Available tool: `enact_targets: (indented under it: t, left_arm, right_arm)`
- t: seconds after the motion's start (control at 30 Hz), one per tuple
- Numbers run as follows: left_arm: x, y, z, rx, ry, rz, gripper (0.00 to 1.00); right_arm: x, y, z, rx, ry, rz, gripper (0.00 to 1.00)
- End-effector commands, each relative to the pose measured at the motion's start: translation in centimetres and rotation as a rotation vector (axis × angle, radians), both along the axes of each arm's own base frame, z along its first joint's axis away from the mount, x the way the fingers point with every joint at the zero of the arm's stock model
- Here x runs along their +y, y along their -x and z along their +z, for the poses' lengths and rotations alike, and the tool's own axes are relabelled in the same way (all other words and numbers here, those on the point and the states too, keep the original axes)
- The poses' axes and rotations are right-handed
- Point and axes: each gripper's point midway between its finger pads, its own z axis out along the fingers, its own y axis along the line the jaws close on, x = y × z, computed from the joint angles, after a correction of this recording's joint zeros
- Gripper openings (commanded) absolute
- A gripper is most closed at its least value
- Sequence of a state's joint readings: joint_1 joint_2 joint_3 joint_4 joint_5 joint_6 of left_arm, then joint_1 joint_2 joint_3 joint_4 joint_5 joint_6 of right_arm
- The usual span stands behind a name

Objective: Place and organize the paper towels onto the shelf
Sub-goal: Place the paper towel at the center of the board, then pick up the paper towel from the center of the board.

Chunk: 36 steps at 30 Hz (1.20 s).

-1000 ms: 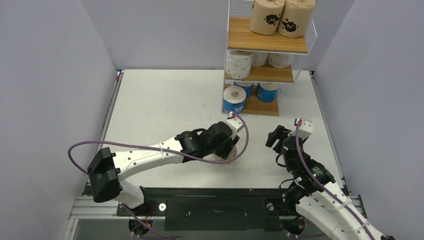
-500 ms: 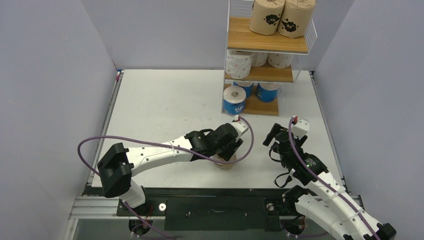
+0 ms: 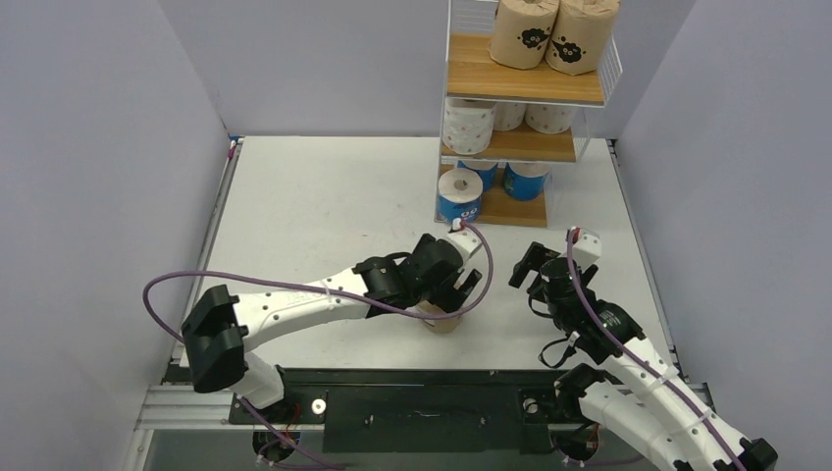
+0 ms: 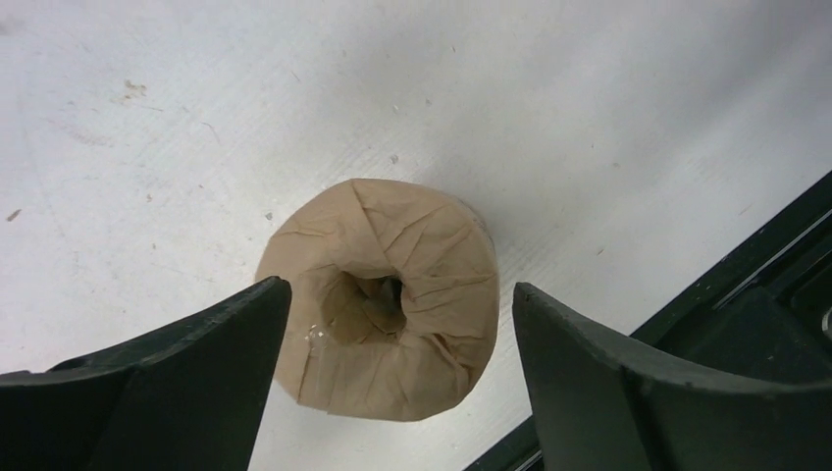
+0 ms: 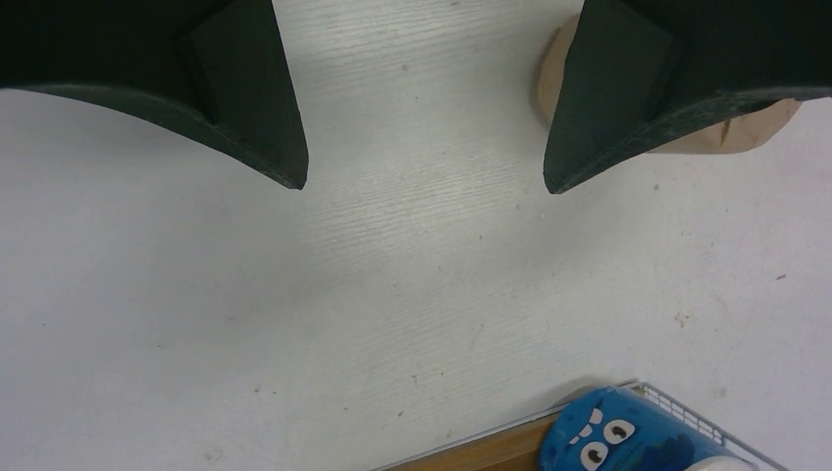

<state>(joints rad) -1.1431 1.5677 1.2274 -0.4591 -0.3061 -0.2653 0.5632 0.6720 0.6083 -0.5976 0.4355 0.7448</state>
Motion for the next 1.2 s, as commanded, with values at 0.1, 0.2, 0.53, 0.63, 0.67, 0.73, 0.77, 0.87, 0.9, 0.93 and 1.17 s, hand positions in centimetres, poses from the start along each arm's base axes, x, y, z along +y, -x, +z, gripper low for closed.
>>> enact_targets:
  t: [0.1, 0.2, 0.53, 0.63, 0.67, 0.73, 0.77, 0.87, 0.9, 0.93, 1.17]
  left_arm:
    - [4.1, -1.3, 10.1, -0.204, 0.36, 0.215, 0.96]
    - [6.9, -0.9, 10.5, -0.244, 0.492, 0.285, 0.98]
    - [13.7, -0.2, 7.9, -0.233, 0.676, 0.472, 0.97]
    - [14.5, -0.2, 6.9, -0.224, 0.688, 0.499, 0.97]
    - [14.6, -0.2, 7.0, -0.22, 0.7, 0.502, 0.97]
    - [14.8, -0.2, 6.7, -0.218, 0.705, 0.509, 0.98]
    - [14.8, -0.3, 6.5, -0.217, 0.703, 0.513, 0.97]
    - [14.9, -0.3, 6.2, -0.213, 0.698, 0.516, 0.98]
    - [14.8, -0.3, 6.1, -0.211, 0.696, 0.516, 0.98]
    - [14.8, -0.3, 6.0, -0.208, 0.696, 0.515, 0.97]
    - [14.5, -0.3, 5.0, -0.186, 0.704, 0.516, 0.98]
  right_arm:
    - [6.1, -1.2, 3.7, -0.042, -0.157, 0.258, 0.84]
    - [9.6, -1.3, 4.2, -0.032, -0.24, 0.396, 0.78]
    - [17.5, -1.1, 5.5, -0.023, -0.316, 0.621, 0.43]
    - [19.4, -0.6, 5.4, -0.012, -0.374, 0.689, 0.38]
    - [19.8, -0.6, 4.5, 0.016, -0.377, 0.696, 0.37]
    - [20.5, -0.3, 3.1, 0.055, -0.381, 0.717, 0.35]
    - [20.7, -0.3, 2.8, 0.062, -0.385, 0.72, 0.35]
    - [20.6, 0.0, -0.2, 0.13, -0.367, 0.703, 0.33]
    - [20.6, 0.1, -0.9, 0.147, -0.365, 0.696, 0.32]
    - [20.3, 0.3, -1.6, 0.163, -0.36, 0.69, 0.31]
    - [18.9, 1.6, -4.7, 0.209, -0.345, 0.662, 0.3]
